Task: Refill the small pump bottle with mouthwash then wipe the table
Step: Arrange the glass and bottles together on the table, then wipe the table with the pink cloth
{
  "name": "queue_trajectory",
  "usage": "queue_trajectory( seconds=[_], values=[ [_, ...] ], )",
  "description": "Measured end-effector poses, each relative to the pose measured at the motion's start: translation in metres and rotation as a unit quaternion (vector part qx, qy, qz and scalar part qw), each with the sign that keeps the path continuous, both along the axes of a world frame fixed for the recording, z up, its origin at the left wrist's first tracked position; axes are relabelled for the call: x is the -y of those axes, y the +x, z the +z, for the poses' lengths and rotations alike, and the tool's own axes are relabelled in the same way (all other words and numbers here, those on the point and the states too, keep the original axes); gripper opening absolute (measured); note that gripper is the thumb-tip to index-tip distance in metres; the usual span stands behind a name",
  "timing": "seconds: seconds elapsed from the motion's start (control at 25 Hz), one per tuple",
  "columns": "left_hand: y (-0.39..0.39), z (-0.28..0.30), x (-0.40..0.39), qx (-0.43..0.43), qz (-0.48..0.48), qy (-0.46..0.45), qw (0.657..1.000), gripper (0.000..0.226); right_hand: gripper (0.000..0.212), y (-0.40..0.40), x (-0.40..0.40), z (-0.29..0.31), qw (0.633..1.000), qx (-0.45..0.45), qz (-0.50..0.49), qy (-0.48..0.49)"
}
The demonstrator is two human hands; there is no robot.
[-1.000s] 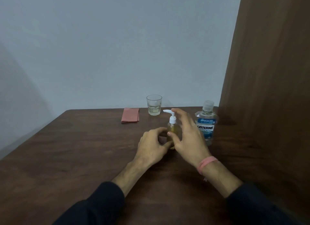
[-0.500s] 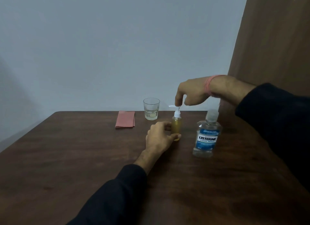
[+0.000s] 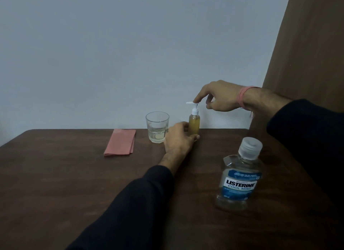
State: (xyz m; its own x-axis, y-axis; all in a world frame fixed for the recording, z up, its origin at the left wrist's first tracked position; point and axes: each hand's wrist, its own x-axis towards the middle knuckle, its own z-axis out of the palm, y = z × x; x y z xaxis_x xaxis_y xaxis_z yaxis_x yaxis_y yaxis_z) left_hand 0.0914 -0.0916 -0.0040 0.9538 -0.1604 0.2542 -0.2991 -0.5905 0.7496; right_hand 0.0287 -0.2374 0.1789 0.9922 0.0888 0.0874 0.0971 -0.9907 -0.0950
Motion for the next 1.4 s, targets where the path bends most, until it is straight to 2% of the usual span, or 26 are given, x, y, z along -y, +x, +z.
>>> queue_trajectory(
  seconds=[0.16, 0.28, 0.36, 0.48, 0.56, 0.68, 0.76, 0.84, 1.0, 1.16, 1.4],
  values=[
    [0.008, 0.0, 0.007, 0.005, 0.004, -0.003, 1.0, 0.073, 0.045, 0.013, 0.012, -0.01, 0.999, 0.029, 0.018, 0.033],
    [-0.011, 0.002, -0.001, -0.016, -0.001, 0.002, 1.0, 0.09, 0.064, 0.003, 0.016, -0.015, 0.997, 0.032, 0.026, 0.062],
    [-0.036, 0.003, -0.014, -0.009, -0.008, 0.014, 1.0, 0.085, 0.072, -0.018, 0.022, -0.026, 0.993, 0.042, 0.008, 0.113],
    [-0.079, 0.001, -0.049, -0.006, -0.114, 0.017, 0.993, 0.051, 0.062, -0.075, 0.039, -0.052, 0.982, -0.049, -0.023, 0.182],
    [-0.108, 0.003, -0.078, -0.069, -0.216, 0.026, 0.974, 0.052, 0.06, -0.125, 0.043, -0.074, 0.964, -0.135, -0.035, 0.228],
    [-0.146, 0.006, -0.097, -0.133, -0.295, 0.046, 0.945, 0.062, 0.077, -0.184, 0.036, -0.108, 0.922, -0.168, -0.048, 0.346],
    [-0.169, 0.009, -0.092, -0.118, -0.29, 0.035, 0.949, 0.068, 0.082, -0.213, 0.026, -0.126, 0.901, -0.152, -0.054, 0.403],
    [-0.178, 0.006, -0.079, -0.068, -0.262, 0.027, 0.962, 0.065, 0.076, -0.222, 0.019, -0.14, 0.891, -0.118, -0.06, 0.435],
    [-0.192, 0.0, -0.05, -0.02, -0.211, 0.015, 0.977, 0.054, 0.058, -0.227, 0.014, -0.158, 0.914, -0.007, -0.106, 0.392],
    [-0.172, 0.005, -0.011, -0.003, -0.167, 0.046, 0.985, 0.055, 0.052, -0.196, 0.035, -0.163, 0.912, 0.052, -0.16, 0.374],
    [-0.097, 0.005, 0.054, 0.031, -0.114, 0.069, 0.991, 0.055, 0.057, -0.102, 0.084, -0.169, 0.898, 0.057, -0.187, 0.394]
  ],
)
